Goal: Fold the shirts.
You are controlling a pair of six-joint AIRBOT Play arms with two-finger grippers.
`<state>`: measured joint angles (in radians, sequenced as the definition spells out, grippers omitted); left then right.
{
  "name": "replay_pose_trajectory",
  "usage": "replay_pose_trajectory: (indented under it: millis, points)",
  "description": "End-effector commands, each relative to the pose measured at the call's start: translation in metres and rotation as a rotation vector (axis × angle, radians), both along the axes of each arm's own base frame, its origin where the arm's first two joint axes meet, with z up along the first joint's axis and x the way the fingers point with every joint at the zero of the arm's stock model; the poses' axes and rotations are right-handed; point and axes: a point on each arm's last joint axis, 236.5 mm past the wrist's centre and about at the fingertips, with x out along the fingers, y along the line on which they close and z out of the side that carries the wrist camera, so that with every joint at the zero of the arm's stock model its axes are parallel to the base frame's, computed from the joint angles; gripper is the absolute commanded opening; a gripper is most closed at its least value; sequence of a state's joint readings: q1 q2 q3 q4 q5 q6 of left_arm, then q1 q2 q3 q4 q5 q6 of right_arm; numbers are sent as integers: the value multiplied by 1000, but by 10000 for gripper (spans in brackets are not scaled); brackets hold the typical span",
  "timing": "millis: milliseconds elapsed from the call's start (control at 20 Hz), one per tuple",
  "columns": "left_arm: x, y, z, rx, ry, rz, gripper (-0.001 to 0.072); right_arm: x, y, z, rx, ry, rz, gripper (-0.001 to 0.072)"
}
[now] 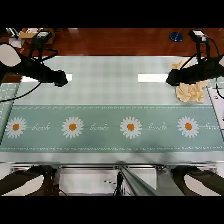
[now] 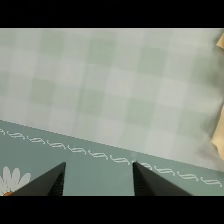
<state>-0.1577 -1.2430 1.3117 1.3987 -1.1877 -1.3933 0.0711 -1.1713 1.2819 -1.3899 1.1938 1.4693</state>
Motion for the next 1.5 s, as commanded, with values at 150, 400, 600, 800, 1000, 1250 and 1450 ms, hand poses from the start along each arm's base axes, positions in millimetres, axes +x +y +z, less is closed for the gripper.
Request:
replay_pose_trajectory:
  millis: [150,400,600,800,1000,1250,1450]
  points:
    - [0,0,0,0,-1,-1,509,0,0,0,0,0,0,489]
    - [0,0,0,0,-1,-1,509,0,0,0,0,0,0,489]
    - [0,0,0,0,-1,-1,509,0,0,0,0,0,0,489]
    - [0,0,0,0,-1,-1,509,4,1,2,6,-18,-3,488]
    - [1,-1,-4,-1,11,-1,509,24,0,14,11,-113,-20,488]
    - [3,-1,-20,5,49,-1,509,13,4,8,17,-63,7,486]
    - [11,-2,-26,3,41,4,511,47,-50,24,-257,-233,-4,481]
